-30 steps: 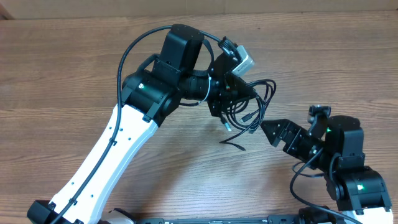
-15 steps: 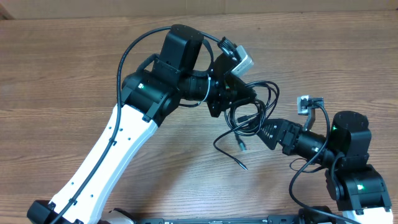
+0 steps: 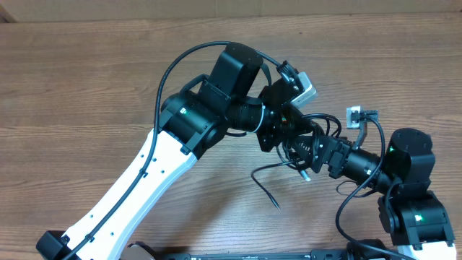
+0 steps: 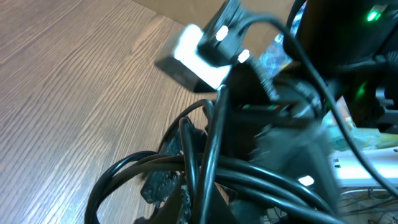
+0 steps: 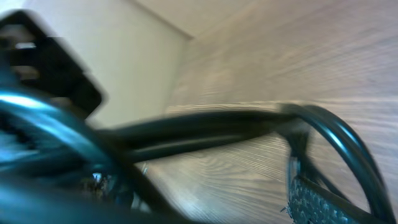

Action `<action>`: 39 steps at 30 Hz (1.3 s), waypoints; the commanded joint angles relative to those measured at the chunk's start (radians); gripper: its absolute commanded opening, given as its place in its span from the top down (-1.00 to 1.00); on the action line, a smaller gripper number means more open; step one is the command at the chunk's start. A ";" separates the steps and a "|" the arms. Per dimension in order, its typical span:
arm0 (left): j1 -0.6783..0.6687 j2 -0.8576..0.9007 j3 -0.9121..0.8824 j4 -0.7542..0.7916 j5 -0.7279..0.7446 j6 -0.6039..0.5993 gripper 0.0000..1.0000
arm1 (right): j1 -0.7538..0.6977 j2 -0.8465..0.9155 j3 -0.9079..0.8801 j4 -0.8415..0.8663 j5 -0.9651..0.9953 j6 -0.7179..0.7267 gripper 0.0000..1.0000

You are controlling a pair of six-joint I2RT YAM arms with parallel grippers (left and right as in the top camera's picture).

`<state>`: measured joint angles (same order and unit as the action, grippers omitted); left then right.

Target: Untangle cables

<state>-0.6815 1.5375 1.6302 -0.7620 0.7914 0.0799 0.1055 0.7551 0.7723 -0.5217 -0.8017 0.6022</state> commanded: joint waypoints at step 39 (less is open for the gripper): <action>0.185 -0.046 0.022 0.030 0.048 -0.084 0.92 | -0.002 0.003 0.013 -0.594 0.830 0.032 -1.00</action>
<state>-0.5098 1.5318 1.6295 -0.7403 0.8188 0.0166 0.1055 0.7586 0.7818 -1.1149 -0.0166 0.6064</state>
